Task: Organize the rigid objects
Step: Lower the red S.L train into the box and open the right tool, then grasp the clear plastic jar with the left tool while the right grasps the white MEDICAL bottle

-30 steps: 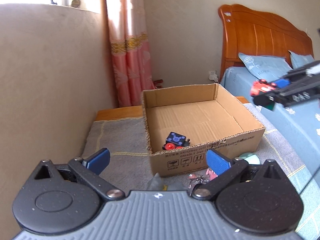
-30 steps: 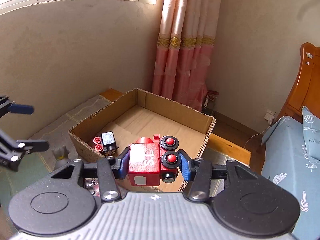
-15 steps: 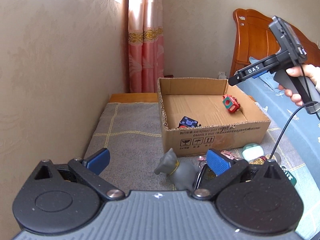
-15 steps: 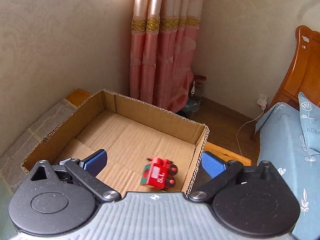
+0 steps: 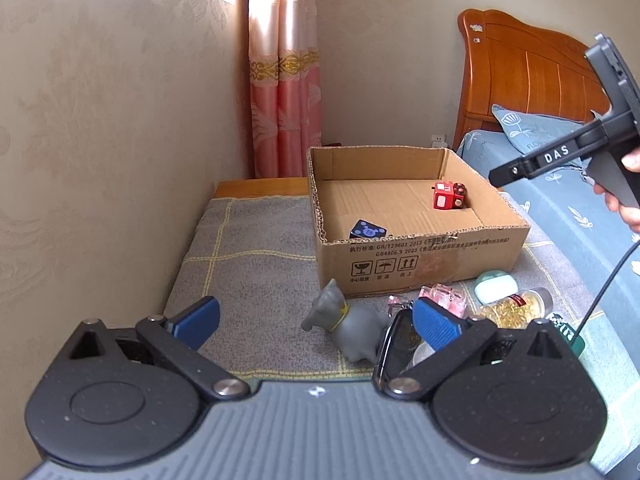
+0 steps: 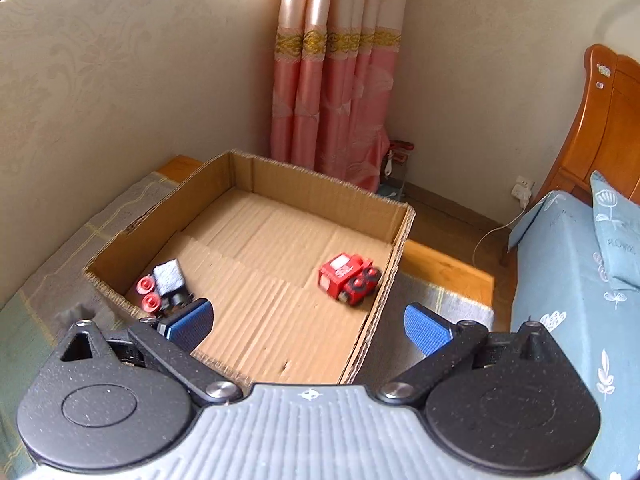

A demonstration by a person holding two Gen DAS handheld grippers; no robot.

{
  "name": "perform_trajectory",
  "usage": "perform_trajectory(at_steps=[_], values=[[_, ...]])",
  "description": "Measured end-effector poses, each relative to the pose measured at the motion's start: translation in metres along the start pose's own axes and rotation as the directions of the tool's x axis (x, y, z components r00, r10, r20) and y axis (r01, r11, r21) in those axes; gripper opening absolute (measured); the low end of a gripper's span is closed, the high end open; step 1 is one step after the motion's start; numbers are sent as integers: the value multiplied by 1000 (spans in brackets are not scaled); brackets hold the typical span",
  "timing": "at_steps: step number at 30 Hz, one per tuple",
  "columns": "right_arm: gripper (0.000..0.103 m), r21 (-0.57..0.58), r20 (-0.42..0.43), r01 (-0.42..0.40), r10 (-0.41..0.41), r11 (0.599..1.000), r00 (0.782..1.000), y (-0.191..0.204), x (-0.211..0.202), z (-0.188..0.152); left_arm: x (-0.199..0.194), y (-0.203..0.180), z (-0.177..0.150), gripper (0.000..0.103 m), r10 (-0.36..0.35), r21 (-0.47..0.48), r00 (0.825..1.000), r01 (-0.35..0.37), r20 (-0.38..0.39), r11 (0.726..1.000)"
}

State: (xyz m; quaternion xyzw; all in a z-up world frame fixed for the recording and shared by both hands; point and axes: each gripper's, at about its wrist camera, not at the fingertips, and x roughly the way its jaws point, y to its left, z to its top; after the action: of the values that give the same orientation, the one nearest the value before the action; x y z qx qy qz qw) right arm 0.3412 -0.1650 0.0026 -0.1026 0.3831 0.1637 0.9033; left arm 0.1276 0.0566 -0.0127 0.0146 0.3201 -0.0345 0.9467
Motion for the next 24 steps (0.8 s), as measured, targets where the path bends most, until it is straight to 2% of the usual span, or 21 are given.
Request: perform_trajectory(at_steps=[8,17,21,24], values=[[103,43,-47,-49,51,998,998,24,-24,-58,-9,-9,-13,102,-34,41,999,34,-14,999],[103,83,-50,16,-12,996,999,48,-43,-131,-13,-37,-36,102,-169,157,982,179,-79,971],[103,89,-61,-6,12,996,998,58,-46,-151,-16,-42,-45,102,-187,162,977,201,-99,966],[103,62,-47,15,-12,998,999,67,-51,-158,-19,-44,-48,102,-193,165,976,207,-101,964]])
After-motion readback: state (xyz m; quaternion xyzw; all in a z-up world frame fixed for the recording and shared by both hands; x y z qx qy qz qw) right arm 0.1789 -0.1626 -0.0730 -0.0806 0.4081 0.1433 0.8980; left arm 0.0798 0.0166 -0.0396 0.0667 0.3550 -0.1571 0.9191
